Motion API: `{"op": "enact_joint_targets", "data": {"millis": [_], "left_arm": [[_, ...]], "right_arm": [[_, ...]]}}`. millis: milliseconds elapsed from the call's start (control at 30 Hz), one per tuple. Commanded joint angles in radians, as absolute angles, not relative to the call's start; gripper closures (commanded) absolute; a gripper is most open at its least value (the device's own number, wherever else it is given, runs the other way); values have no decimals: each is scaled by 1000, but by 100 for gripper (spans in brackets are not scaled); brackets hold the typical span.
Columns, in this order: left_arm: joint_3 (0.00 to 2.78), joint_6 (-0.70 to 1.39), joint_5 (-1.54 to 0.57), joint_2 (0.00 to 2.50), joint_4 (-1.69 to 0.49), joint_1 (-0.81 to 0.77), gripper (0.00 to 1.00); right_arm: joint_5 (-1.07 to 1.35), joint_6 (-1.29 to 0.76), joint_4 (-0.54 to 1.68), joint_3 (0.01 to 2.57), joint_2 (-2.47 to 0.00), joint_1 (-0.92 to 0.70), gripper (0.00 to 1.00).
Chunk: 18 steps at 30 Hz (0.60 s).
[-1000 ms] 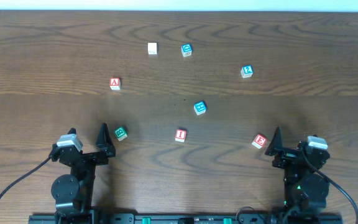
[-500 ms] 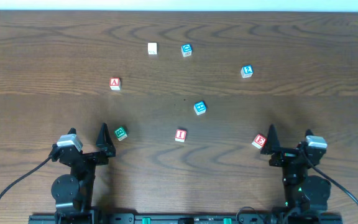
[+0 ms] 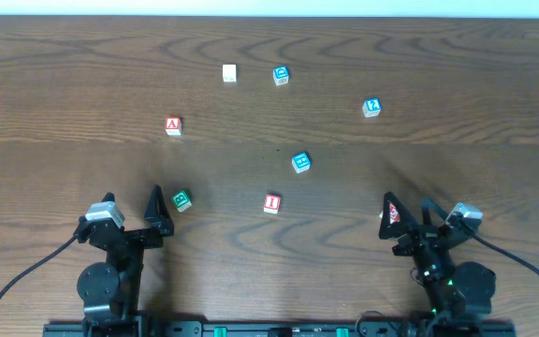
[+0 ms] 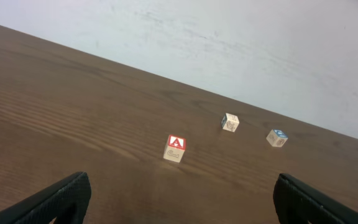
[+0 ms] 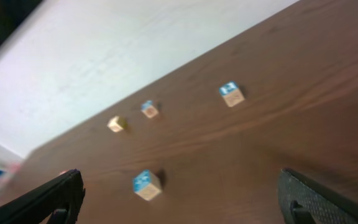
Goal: Spell out Ai2
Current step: 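Move the right gripper over the red I block near center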
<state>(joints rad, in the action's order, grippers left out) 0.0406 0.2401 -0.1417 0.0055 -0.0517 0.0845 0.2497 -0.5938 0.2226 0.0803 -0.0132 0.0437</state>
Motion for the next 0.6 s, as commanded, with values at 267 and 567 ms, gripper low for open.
{"op": "enact_joint_targets", "data": {"millis": [267, 567], "left_arm": [[5, 251, -123, 4, -64, 89, 5], [5, 251, -123, 4, -64, 89, 5]], "right_arm": [[328, -589, -50, 90, -132, 52, 1], [401, -360, -115, 408, -678, -15, 1]]}}
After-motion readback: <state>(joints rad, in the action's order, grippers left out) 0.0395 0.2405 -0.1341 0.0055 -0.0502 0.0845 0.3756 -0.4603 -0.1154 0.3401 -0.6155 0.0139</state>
